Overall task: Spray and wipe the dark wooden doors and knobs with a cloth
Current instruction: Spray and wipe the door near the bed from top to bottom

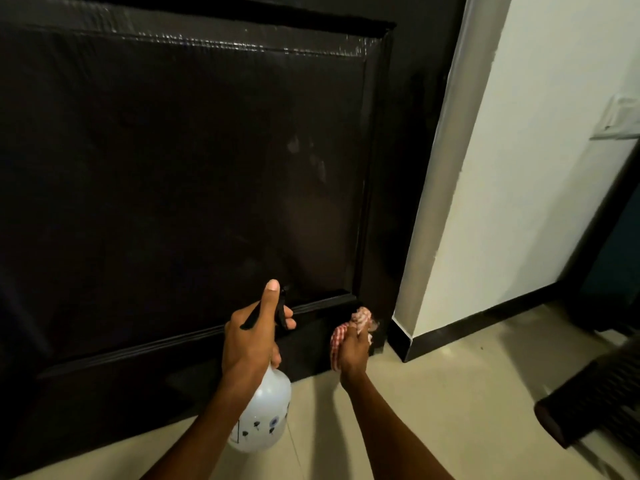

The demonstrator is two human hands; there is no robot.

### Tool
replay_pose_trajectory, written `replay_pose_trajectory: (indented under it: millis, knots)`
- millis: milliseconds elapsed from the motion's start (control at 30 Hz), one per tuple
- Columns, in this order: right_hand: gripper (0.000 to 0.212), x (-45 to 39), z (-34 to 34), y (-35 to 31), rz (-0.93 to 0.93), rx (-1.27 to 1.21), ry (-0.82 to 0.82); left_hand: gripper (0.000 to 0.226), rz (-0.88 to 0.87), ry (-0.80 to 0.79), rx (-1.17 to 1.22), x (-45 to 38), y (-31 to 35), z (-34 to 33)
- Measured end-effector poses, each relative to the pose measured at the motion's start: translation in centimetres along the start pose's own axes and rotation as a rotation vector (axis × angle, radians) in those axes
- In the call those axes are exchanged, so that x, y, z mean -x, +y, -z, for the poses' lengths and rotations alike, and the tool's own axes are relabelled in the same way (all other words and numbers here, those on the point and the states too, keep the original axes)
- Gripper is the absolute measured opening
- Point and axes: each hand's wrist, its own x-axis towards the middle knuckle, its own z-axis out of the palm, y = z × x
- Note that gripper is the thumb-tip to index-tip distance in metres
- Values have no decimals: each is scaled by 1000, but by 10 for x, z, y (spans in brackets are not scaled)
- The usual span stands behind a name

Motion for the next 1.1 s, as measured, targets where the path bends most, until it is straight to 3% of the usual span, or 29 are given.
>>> replay_pose_trajectory:
  millis: [100, 300, 500, 633, 800, 867, 1000, 1100]
  knots:
    - [51, -5, -27, -32, -96, -307, 100, 69, 24, 5, 22, -2, -6, -4]
    - [59, -32, -38, -80, 232, -175, 315, 68, 32, -19, 53, -10, -25, -15]
    - [53, -76, 2, -67, 127, -207, 414, 71, 54, -35, 21, -5, -53, -13]
    - [58, -36, -27, -40, 192, -133, 348, 71, 114, 93, 74, -1, -83, 7]
    - [68, 83, -89, 50, 478, 195, -83, 72, 143, 211, 40, 6, -107, 33]
    - [65, 100, -89, 77, 509, 234, -159, 73, 152, 230, 2, 7, -112, 38]
    - [58, 59, -69, 73, 434, 252, -71, 68, 140, 198, -11, 9, -124, 48]
    - [60, 12, -43, 51, 164, 120, 103, 66, 137, 202, -17, 11, -134, 58]
